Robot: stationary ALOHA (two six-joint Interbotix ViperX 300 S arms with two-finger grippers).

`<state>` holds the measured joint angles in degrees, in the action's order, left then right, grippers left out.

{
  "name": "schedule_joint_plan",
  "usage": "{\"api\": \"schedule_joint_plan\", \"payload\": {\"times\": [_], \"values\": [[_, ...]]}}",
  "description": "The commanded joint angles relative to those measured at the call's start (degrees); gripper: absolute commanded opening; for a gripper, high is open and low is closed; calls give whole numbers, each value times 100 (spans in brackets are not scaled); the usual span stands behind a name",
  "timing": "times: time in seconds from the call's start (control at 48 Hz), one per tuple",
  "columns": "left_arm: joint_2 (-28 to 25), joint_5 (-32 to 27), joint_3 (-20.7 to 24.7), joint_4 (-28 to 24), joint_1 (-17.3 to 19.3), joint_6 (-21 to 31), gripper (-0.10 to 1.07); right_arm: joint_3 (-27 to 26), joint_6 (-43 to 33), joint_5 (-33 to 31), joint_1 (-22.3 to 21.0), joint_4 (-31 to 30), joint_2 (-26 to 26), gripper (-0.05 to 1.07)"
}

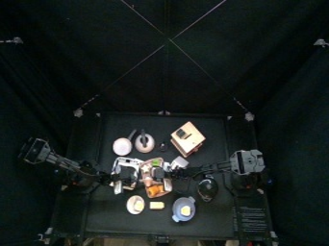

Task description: Cut egg

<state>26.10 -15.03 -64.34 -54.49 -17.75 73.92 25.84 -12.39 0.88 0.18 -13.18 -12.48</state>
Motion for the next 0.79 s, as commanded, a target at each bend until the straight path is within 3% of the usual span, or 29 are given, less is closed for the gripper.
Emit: {"api": "schedule_joint_plan", "payload": {"times": [0.0, 0.771], "values": [[9, 79, 35, 62, -9, 18, 40, -105, -9, 18, -53, 35, 97, 33], [-176, 246, -18, 114, 0, 0, 40, -114, -26, 18, -70, 176, -176, 33]]}}
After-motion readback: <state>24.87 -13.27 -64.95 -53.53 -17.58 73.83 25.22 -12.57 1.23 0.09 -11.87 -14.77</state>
